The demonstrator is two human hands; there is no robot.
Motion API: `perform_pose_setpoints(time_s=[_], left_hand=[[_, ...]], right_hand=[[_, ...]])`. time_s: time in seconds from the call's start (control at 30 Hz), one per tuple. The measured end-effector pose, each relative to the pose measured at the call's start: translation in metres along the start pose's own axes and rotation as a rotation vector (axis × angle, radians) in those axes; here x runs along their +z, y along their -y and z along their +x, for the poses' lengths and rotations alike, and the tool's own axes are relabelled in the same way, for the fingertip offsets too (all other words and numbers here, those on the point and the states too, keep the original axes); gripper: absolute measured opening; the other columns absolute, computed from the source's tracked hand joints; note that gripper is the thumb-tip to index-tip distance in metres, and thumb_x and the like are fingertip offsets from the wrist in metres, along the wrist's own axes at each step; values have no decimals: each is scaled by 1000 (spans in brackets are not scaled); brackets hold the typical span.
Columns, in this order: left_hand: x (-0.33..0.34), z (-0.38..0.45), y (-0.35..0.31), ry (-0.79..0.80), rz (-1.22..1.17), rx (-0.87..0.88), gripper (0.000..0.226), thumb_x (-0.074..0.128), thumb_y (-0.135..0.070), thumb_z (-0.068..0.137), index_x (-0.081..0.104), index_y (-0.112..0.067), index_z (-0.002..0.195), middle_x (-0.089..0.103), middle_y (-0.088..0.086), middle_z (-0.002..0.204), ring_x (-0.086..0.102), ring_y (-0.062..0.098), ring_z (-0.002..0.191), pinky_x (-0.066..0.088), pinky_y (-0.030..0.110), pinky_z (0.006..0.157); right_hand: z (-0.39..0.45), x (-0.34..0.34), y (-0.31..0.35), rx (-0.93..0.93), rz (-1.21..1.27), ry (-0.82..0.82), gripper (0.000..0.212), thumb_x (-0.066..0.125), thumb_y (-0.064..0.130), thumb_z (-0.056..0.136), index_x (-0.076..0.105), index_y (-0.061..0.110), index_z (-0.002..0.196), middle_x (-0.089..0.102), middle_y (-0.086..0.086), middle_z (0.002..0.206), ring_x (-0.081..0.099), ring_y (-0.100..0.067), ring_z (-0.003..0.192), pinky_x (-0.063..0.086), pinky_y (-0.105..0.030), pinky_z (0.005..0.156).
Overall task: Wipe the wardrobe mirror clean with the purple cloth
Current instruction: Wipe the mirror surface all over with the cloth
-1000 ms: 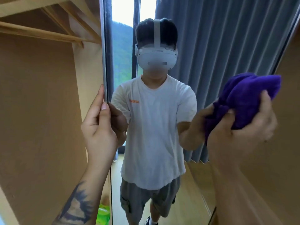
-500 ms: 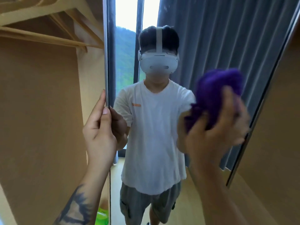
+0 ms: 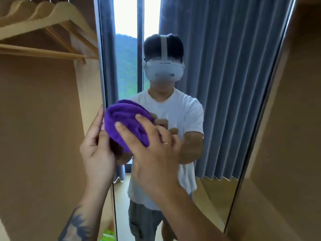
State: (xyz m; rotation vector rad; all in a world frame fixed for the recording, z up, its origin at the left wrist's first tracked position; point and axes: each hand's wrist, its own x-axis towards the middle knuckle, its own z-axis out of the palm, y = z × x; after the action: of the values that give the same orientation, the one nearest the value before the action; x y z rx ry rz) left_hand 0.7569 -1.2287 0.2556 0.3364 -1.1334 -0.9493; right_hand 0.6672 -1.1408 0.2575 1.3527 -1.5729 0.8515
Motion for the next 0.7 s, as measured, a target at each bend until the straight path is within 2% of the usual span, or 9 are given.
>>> perform_pose_setpoints(time_s=[0.03, 0.1, 0.2, 0.27, 0.37, 0.47, 0.53, 0.63, 0.7], left_hand=[[1, 0, 0, 0, 14, 15, 39, 47, -9, 111, 62, -22, 144, 74, -25, 118, 68, -4, 112, 55, 26, 102], [2, -2, 0, 18, 85, 56, 38, 45, -7, 111, 55, -16, 147, 68, -44, 101, 62, -22, 99, 46, 1, 88], [3, -3, -1, 6, 106, 87, 37, 46, -10, 111, 54, -24, 144, 66, -48, 104, 59, -25, 104, 41, -2, 89], [4, -4, -2, -5, 111, 89, 38, 47, -12, 111, 55, -30, 143, 65, -45, 118, 58, -19, 117, 40, 1, 96], [4, -3, 1, -21, 101, 91, 39, 48, -16, 110, 58, -39, 141, 59, -33, 138, 53, -7, 134, 38, 5, 106], [1, -3, 5, -24, 112, 97, 40, 49, -19, 109, 60, -42, 139, 60, -30, 141, 52, -5, 136, 38, 5, 106], [0, -4, 7, -20, 125, 103, 39, 49, -20, 109, 59, -45, 137, 59, -32, 140, 52, -6, 136, 38, 6, 107], [1, -4, 8, -37, 145, 112, 38, 49, -22, 109, 58, -44, 139, 62, -26, 140, 53, -4, 137, 38, 11, 111], [4, -4, 10, -58, 140, 112, 38, 49, -21, 109, 58, -37, 142, 62, -18, 143, 53, -3, 137, 39, 16, 114]], right_hand=[[-1, -7, -14, 29, -17, -27, 72, 47, 36, 85, 31, 48, 154, 38, 3, 159, 45, -30, 128, 34, -51, 100], [-3, -23, -51, 196, -25, -181, 67, 52, 32, 87, 41, 37, 152, 47, -4, 155, 49, -33, 131, 34, -52, 107], [-8, -45, -107, 609, 83, -544, 63, 58, 20, 87, 52, 19, 150, 53, -18, 146, 51, -39, 131, 37, -59, 112], [-11, -47, -115, 746, 109, -617, 69, 59, 11, 84, 49, 18, 152, 51, -21, 147, 49, -41, 132, 36, -62, 112], [-23, -27, -83, 622, 74, -518, 61, 56, 13, 91, 49, 18, 152, 46, -24, 151, 44, -41, 136, 31, -57, 115], [-44, -9, -47, 405, 79, -246, 61, 50, 24, 90, 42, 37, 149, 39, -11, 154, 45, -43, 133, 36, -59, 109], [-55, -9, -47, 285, 40, -125, 59, 49, 30, 91, 41, 43, 148, 42, -6, 154, 47, -39, 128, 36, -55, 105], [-58, -21, -72, 292, -12, -84, 65, 48, 32, 89, 37, 44, 151, 44, -7, 157, 47, -39, 133, 28, -50, 110], [-58, -30, -97, 443, 18, -191, 66, 52, 26, 90, 37, 42, 152, 42, -8, 158, 43, -38, 139, 25, -49, 114]])
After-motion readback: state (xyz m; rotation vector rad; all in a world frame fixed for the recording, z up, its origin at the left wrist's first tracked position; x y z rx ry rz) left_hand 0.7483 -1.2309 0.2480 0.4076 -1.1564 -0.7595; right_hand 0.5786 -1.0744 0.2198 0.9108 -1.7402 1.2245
